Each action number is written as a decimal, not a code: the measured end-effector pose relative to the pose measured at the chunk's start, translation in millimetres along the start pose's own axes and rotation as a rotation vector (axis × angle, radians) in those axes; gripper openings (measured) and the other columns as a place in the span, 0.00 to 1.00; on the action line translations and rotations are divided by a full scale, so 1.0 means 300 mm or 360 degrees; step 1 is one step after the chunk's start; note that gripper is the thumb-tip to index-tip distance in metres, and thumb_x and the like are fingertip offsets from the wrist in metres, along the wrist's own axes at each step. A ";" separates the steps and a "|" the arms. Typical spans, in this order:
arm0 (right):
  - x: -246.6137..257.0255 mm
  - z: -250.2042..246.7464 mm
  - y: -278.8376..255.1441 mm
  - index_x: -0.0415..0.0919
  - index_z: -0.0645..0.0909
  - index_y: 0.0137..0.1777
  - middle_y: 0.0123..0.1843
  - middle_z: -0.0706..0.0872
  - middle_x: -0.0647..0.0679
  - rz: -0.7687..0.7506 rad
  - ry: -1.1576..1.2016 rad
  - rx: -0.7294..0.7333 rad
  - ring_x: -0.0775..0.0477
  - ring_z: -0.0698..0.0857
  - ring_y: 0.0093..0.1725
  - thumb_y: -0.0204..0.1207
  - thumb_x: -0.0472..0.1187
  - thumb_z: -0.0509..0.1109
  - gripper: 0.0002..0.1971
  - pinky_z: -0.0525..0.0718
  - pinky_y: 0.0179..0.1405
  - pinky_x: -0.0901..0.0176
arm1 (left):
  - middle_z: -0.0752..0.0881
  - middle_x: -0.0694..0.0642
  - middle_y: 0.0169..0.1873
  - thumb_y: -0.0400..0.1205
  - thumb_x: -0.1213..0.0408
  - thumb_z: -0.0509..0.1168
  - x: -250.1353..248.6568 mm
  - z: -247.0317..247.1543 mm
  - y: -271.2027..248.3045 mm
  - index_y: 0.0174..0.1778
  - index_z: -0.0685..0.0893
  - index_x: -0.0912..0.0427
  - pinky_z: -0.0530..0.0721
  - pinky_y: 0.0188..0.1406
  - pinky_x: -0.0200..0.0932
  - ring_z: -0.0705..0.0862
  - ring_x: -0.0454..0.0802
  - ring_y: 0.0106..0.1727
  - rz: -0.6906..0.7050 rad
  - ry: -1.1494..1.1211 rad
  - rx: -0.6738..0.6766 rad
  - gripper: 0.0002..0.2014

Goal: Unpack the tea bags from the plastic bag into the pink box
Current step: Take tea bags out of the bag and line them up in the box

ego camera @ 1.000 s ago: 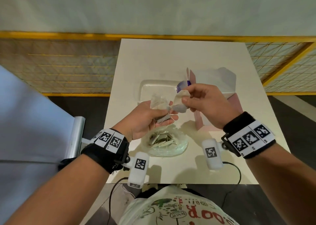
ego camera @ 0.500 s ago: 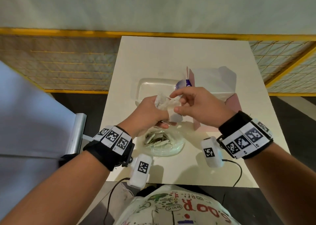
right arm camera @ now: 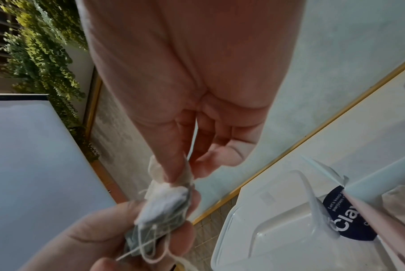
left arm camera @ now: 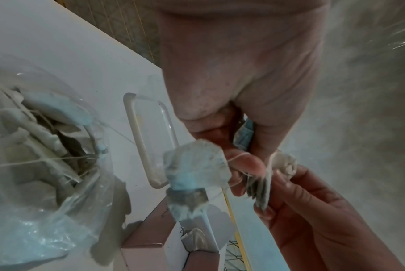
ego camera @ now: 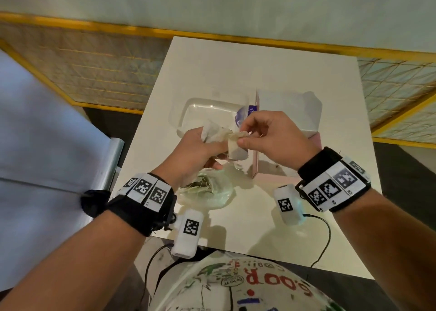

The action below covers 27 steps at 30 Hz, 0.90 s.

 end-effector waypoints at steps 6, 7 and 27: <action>-0.023 -0.034 0.008 0.41 0.90 0.46 0.40 0.89 0.44 0.0023 -0.0027 0.0059 0.52 0.84 0.38 0.72 0.37 0.81 0.05 0.86 0.49 0.44 | 0.94 0.59 0.47 0.83 0.72 0.71 0.011 0.041 -0.013 0.62 0.84 0.66 0.78 0.23 0.37 0.94 0.59 0.47 -0.0035 -0.0041 -0.0047 0.12; -0.024 -0.041 0.010 0.40 0.90 0.46 0.40 0.89 0.42 0.0031 -0.0011 0.0066 0.52 0.84 0.37 0.72 0.37 0.81 0.05 0.86 0.47 0.45 | 0.94 0.60 0.49 0.84 0.71 0.70 0.014 0.046 -0.014 0.63 0.84 0.65 0.77 0.22 0.37 0.94 0.61 0.49 -0.0050 -0.0053 -0.0047 0.12; -0.294 -0.243 0.065 0.42 0.85 0.41 0.43 0.85 0.50 0.0288 -0.0761 0.0083 0.48 0.84 0.44 0.72 0.33 0.78 0.05 0.75 0.40 0.64 | 0.93 0.67 0.48 0.87 0.68 0.66 0.066 -0.050 -0.002 0.62 0.87 0.67 0.79 0.25 0.37 0.88 0.51 0.33 -0.0155 -0.0123 -0.0216 0.11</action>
Point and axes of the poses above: each hand's wrist, its own y-axis towards the middle knuckle, its own z-axis out of the palm, x = y × z, the point moved 3 cm from there along y, towards the middle knuckle
